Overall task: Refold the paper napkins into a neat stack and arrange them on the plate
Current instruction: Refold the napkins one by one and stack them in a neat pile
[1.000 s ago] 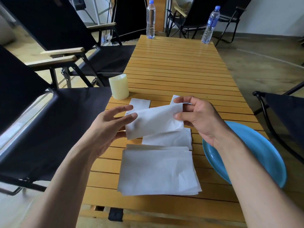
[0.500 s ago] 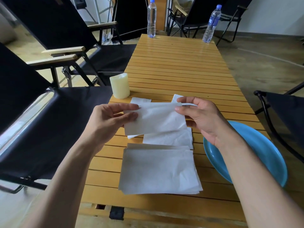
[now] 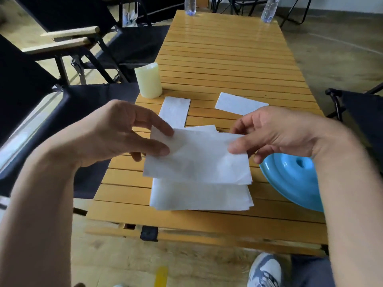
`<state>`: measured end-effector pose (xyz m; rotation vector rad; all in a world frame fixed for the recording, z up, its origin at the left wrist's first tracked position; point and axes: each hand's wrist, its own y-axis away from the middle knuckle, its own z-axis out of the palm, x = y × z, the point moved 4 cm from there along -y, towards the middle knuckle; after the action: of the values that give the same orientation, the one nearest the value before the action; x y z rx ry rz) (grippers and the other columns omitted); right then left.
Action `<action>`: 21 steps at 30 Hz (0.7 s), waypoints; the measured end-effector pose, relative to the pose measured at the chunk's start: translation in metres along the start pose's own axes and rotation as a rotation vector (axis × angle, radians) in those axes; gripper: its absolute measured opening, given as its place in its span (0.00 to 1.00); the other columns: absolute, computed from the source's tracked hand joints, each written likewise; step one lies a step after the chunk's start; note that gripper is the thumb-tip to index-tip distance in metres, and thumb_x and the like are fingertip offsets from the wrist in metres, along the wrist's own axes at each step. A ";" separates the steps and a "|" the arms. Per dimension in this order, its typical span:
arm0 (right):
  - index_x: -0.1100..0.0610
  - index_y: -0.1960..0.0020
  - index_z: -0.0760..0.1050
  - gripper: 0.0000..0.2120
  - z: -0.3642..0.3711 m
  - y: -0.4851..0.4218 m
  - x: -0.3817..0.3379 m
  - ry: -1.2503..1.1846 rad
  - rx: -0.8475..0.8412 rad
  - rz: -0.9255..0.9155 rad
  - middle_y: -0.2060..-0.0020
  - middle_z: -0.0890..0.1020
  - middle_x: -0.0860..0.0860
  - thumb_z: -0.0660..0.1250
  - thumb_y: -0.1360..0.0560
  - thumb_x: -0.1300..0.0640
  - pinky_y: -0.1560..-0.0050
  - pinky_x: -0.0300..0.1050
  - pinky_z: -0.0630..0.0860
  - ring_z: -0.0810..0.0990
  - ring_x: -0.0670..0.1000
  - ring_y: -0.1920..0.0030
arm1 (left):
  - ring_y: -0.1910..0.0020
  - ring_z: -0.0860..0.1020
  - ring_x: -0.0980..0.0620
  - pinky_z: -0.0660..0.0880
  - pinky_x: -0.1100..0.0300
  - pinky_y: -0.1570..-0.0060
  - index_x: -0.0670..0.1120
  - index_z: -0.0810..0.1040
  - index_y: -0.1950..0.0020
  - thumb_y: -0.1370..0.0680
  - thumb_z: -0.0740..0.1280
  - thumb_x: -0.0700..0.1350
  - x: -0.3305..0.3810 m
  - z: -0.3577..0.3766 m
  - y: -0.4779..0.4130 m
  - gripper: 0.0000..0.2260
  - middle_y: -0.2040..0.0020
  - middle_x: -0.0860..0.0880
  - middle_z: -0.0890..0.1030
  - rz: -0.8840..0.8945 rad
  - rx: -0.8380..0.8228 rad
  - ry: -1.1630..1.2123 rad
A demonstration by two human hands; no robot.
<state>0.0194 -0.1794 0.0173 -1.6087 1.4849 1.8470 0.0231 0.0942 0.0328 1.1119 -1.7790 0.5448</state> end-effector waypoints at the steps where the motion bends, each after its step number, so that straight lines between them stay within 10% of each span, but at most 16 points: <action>1: 0.57 0.55 0.80 0.13 0.001 0.002 0.000 0.036 -0.011 0.008 0.66 0.83 0.52 0.80 0.36 0.59 0.69 0.37 0.78 0.80 0.48 0.70 | 0.72 0.82 0.54 0.78 0.65 0.70 0.56 0.87 0.53 0.41 0.82 0.55 -0.001 0.001 0.002 0.18 0.54 0.56 0.87 -0.031 -0.031 -0.013; 13: 0.56 0.56 0.69 0.24 0.009 -0.008 0.015 0.370 0.056 0.199 0.69 0.83 0.52 0.84 0.38 0.56 0.74 0.37 0.71 0.85 0.51 0.66 | 0.66 0.86 0.42 0.80 0.56 0.68 0.47 0.81 0.58 0.38 0.84 0.44 -0.029 0.026 -0.003 0.15 0.59 0.46 0.86 -0.392 -0.192 -0.164; 21: 0.54 0.60 0.71 0.28 0.001 -0.016 0.018 0.576 0.065 0.266 0.75 0.76 0.51 0.85 0.46 0.44 0.72 0.41 0.64 0.71 0.50 0.73 | 0.72 0.82 0.54 0.76 0.64 0.72 0.52 0.81 0.62 0.44 0.85 0.56 -0.031 0.019 -0.004 0.19 0.63 0.56 0.84 -0.409 -0.251 -0.254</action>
<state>0.0246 -0.1783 -0.0065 -2.1123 2.0523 1.4922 0.0225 0.0921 -0.0035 1.3601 -1.7064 -0.0672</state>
